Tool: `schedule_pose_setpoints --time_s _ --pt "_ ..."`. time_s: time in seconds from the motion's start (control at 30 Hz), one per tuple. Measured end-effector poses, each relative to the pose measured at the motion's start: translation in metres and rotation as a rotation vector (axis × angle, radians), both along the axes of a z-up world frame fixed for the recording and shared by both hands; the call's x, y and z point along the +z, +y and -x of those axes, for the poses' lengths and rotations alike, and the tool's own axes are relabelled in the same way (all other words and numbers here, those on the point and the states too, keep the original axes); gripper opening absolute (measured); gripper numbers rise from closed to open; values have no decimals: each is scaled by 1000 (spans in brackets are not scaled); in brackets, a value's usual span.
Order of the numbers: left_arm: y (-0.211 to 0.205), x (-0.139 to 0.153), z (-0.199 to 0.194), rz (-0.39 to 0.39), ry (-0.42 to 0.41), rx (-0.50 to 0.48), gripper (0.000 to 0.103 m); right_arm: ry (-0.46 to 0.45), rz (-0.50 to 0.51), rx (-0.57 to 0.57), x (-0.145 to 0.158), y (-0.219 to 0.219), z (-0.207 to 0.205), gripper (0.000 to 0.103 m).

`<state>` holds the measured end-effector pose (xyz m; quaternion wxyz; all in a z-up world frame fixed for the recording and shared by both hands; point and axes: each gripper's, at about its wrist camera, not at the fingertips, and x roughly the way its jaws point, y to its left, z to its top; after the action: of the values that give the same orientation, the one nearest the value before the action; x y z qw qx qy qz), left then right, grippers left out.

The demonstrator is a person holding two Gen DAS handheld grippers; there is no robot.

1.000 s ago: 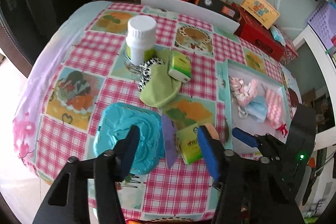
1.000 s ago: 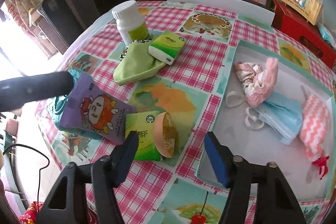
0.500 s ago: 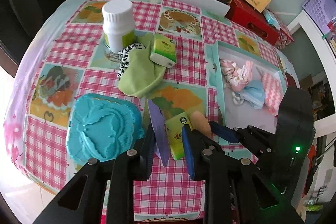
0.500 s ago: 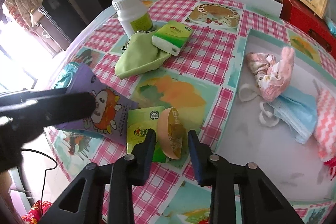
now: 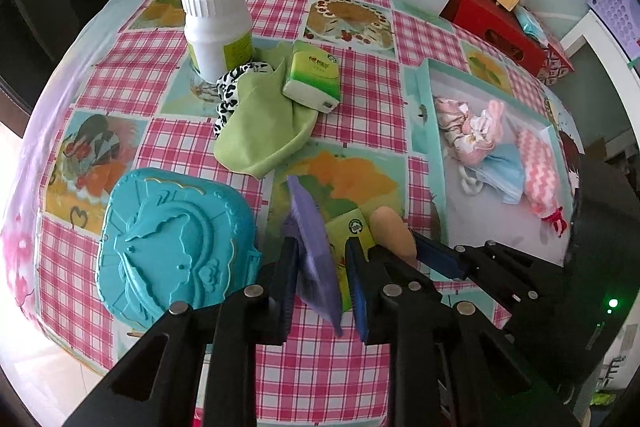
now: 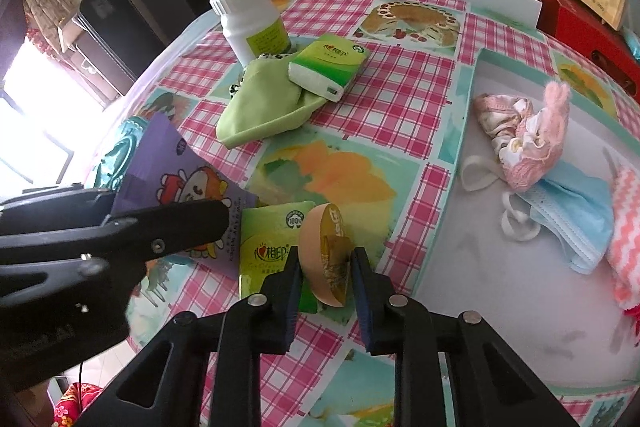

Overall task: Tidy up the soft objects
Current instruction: 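Grasp the tan round disc with the right gripper while the left grasps the purple cartoon packet, then carry the tan disc with the right gripper while the left carries the purple packet over the tray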

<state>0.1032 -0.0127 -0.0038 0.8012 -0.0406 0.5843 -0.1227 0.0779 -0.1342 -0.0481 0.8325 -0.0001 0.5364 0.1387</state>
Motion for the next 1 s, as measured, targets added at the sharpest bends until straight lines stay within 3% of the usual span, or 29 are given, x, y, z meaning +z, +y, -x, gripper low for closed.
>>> schedule_pose_setpoints --time_s 0.27,1.0 --pt "8 4 -2 13 -22 31 14 -8 4 3 2 1 1 23" --pt "16 53 5 45 -152 62 13 -74 -48 -27 26 -15 10 18"
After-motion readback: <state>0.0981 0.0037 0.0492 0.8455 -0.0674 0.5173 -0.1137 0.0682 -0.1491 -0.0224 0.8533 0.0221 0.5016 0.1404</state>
